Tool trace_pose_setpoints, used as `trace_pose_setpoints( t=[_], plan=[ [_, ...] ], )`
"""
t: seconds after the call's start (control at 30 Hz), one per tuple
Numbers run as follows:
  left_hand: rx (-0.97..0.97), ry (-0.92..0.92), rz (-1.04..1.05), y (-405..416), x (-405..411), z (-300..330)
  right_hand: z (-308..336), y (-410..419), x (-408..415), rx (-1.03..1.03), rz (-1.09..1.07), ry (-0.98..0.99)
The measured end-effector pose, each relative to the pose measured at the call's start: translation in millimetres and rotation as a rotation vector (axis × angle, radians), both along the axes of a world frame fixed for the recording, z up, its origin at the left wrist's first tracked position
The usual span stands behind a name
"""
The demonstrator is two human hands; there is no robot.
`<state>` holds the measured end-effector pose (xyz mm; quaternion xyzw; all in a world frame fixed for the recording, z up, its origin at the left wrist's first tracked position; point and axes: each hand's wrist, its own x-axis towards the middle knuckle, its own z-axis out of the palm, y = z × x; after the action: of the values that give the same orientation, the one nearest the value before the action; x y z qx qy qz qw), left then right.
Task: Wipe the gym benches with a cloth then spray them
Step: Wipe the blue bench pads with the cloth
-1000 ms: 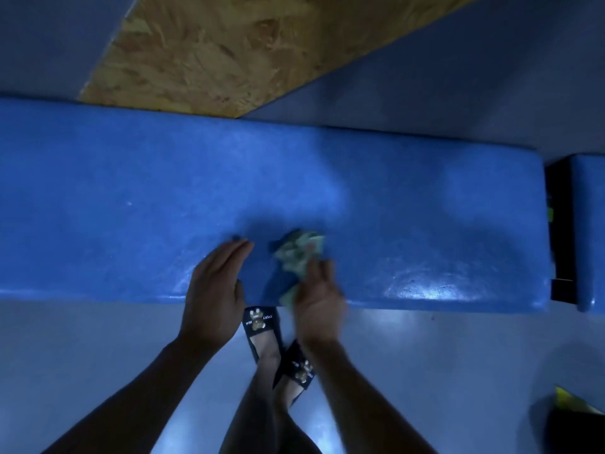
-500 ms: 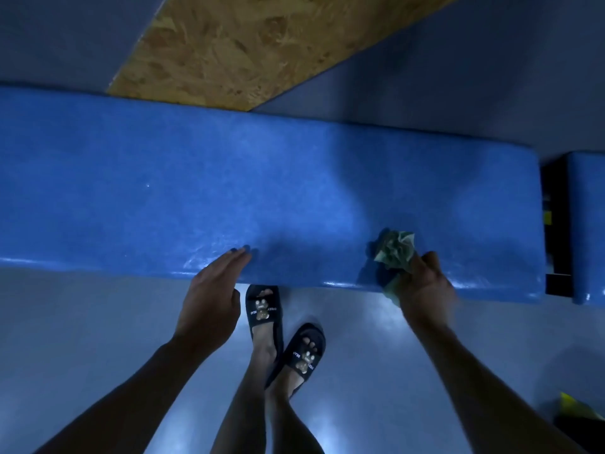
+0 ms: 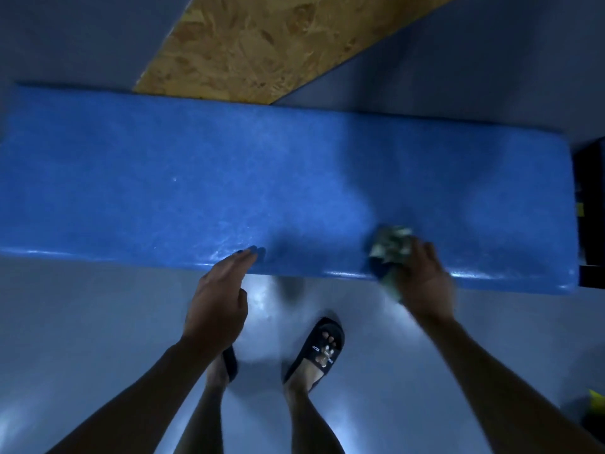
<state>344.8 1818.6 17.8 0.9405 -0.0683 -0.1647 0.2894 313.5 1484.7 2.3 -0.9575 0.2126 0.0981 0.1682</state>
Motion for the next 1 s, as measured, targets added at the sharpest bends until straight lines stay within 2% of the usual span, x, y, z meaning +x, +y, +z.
trace_pose_setpoints(
  t=[0.07, 0.13, 0.3, 0.4, 0.5, 0.57, 0.63, 0.67, 0.77, 0.83, 0.9, 1.0],
  plan=[
    [-0.017, -0.014, -0.007, 5.4, 2.3, -3.1, 7.4, -27.5, -6.8, -0.068, -0.166, 0.025],
    [-0.031, -0.032, -0.029, 12.9, 4.2, -8.4, 7.3, -25.4, -8.4, -0.123, -0.187, 0.054],
    [-0.023, -0.049, -0.103, 35.9, 7.7, -13.9, -22.7, 77.2, 14.7, -0.056, -0.312, -0.019],
    [0.008, -0.046, -0.116, 51.7, 15.9, -15.5, -28.9, 179.2, 32.8, 0.068, -0.109, -0.139],
    [0.019, -0.05, -0.087, 63.1, 24.8, -12.4, -23.0, 248.4, 50.7, 0.128, 0.107, -0.144],
    [0.013, -0.057, -0.075, 69.8, 29.0, -10.8, -13.5, 245.8, 55.8, 0.135, 0.24, -0.129],
    [0.0, -0.056, -0.08, 77.8, 34.0, -10.8, -16.3, 207.0, 52.2, 0.066, 0.328, -0.121],
    [0.0, -0.051, -0.084, 83.4, 36.7, -12.1, -17.3, 180.2, 48.2, 0.008, 0.298, -0.079],
    [-0.014, -0.042, -0.079, 93.1, 42.8, -16.4, -10.4, 98.3, 26.9, -0.143, -0.002, 0.036],
    [-0.028, -0.026, -0.091, 99.9, 44.9, -18.9, -5.2, 77.5, 11.8, -0.186, -0.118, 0.044],
    [-0.029, -0.01, -0.077, 106.4, 46.3, -20.5, -10.7, 94.0, 9.0, -0.196, -0.188, 0.029],
    [-0.022, -0.003, -0.04, 115.9, 47.8, -20.4, -30.9, 166.4, 19.1, -0.111, -0.318, 0.048]
  ],
)
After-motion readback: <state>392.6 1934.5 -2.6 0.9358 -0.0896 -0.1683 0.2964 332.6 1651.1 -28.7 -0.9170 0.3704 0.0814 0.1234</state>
